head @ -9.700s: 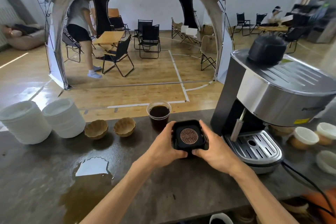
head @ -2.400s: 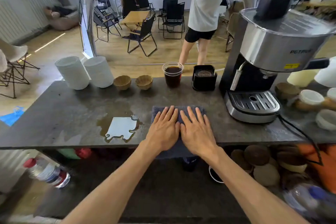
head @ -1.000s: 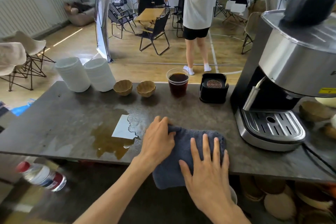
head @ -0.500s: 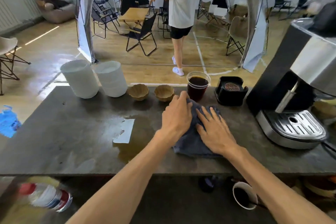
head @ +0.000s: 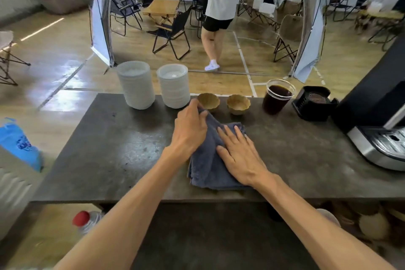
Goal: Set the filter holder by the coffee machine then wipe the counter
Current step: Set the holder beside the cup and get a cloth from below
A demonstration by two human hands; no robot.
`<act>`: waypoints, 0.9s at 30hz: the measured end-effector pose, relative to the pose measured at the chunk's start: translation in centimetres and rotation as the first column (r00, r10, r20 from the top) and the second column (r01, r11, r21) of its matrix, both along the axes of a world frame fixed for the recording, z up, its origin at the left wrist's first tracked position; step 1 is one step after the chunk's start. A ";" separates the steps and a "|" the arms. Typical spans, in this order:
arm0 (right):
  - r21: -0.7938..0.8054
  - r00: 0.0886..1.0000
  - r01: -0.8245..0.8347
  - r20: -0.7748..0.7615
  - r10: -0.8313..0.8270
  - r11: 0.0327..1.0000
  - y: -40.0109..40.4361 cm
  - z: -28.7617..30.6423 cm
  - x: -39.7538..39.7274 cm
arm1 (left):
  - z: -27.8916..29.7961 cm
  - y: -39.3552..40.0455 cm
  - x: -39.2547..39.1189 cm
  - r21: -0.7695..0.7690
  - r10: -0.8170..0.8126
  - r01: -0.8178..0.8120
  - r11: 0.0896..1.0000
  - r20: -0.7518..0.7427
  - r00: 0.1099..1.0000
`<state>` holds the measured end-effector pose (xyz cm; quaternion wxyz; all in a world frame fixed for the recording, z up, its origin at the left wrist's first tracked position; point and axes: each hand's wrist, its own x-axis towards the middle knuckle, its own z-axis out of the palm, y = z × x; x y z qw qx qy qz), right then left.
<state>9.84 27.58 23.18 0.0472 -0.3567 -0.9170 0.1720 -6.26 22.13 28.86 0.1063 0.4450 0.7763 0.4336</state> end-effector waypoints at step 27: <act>0.149 0.998 -0.018 0.062 0.009 0.989 -7.7 -0.7 -10.4 | -6.5 -9.5 -4.2 -0.349 -0.086 -0.058 0.935 -0.383 0.920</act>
